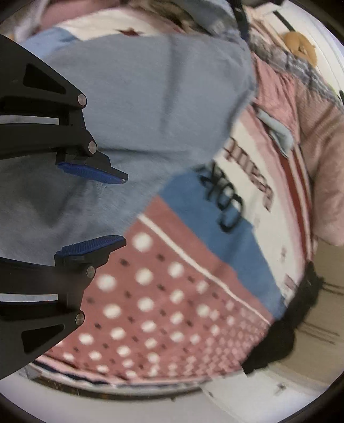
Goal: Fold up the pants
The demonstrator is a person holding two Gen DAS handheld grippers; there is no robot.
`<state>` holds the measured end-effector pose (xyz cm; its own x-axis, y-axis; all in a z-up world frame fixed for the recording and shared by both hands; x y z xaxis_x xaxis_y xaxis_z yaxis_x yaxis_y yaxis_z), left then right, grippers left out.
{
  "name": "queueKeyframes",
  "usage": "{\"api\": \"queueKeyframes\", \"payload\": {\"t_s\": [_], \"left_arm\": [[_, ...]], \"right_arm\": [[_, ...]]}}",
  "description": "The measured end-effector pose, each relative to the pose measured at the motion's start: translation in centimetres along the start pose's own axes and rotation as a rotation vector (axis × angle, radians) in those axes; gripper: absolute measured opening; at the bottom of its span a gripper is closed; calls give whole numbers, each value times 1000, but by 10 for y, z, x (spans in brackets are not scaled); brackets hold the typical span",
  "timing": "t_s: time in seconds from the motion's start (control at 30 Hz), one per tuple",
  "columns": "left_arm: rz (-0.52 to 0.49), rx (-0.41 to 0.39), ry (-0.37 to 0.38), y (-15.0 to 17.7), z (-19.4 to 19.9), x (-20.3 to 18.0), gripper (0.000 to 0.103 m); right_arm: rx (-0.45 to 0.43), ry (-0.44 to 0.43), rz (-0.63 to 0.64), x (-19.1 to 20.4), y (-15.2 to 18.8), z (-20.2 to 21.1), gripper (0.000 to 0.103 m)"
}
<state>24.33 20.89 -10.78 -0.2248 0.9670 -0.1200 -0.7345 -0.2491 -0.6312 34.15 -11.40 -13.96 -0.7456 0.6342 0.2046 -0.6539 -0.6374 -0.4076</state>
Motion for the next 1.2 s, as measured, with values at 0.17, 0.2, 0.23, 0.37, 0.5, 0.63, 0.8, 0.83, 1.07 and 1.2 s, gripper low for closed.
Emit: {"api": "queueKeyframes", "payload": {"t_s": [0.17, 0.2, 0.23, 0.37, 0.5, 0.63, 0.8, 0.83, 1.07, 1.2], "left_arm": [[-2, 8, -8, 0, -4, 0, 78], [1, 9, -7, 0, -4, 1, 78], [3, 10, -5, 0, -5, 1, 78], [2, 10, -5, 0, -5, 1, 78], [-3, 6, -4, -1, -4, 1, 78], [12, 7, -9, -1, -6, 4, 78], [-1, -8, -13, 2, 3, 3, 78], [-3, -18, -19, 3, 9, 5, 78], [63, -22, 20, 34, 36, 8, 92], [62, 46, 32, 54, 24, -13, 92]], "right_arm": [[-42, -39, 3, 6, 8, 1, 48], [-58, -30, 1, 6, 8, 4, 48], [-78, -44, 0, 7, 9, 8, 48], [-5, 0, 51, 15, 15, -2, 46], [-39, 77, 9, 5, 17, -10, 2], [-71, 168, -59, -10, 13, -11, 1], [-52, 257, -94, -24, 10, -23, 1], [-60, 261, -105, -24, 10, -22, 1], [-275, 202, -154, 8, 35, 37, 38], [-412, 94, -119, 54, 65, 60, 47]]}}
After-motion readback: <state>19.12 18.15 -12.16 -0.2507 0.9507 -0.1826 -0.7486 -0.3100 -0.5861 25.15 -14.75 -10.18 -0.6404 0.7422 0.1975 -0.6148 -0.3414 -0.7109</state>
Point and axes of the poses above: each gripper's, at about its wrist camera, not at the fingertips, and z roughly against the way its jaws point, x to its left, y to its underside, the point moved 1 cm from there along -z, roughly the way its jaws point, and after that the axes turned 14 degrees about -y, right-handed, at the moved point
